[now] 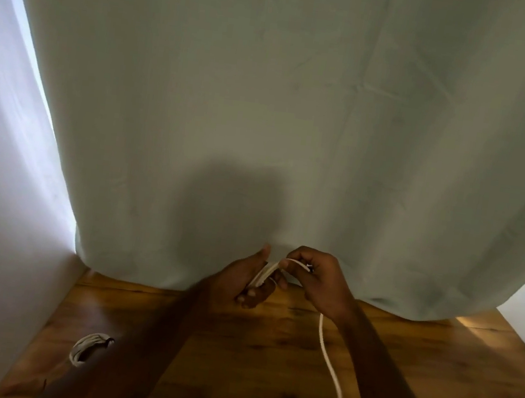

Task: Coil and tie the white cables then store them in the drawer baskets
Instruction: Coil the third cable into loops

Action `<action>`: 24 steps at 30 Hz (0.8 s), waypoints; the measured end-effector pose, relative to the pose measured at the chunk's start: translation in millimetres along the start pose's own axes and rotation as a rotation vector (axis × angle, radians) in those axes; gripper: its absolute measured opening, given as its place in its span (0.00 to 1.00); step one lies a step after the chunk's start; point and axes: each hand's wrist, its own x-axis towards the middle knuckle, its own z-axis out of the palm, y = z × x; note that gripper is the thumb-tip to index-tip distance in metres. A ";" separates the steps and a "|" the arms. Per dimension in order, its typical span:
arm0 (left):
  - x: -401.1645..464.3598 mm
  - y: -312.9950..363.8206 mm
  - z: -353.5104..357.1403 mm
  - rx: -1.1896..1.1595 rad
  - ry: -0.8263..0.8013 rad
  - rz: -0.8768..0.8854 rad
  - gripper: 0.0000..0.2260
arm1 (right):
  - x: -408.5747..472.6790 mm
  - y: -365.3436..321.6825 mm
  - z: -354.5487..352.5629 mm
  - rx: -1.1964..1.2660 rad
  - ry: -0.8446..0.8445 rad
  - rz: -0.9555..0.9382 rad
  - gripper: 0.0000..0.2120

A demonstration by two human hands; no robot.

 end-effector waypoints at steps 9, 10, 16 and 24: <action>-6.3 -4.4 0.8 -0.207 -0.131 -0.004 0.25 | -8.7 16.9 8.3 -0.026 -0.064 -0.006 0.11; -6.5 -6.6 1.6 -0.256 -0.144 -0.007 0.26 | -8.0 16.5 8.7 -0.042 -0.063 -0.017 0.11; -5.7 -11.4 14.3 -0.277 -0.081 0.147 0.21 | -13.3 17.9 10.9 -0.092 -0.118 0.045 0.10; 2.3 4.5 28.6 -0.597 0.185 0.290 0.19 | -24.2 25.4 21.9 -0.302 -0.312 0.174 0.12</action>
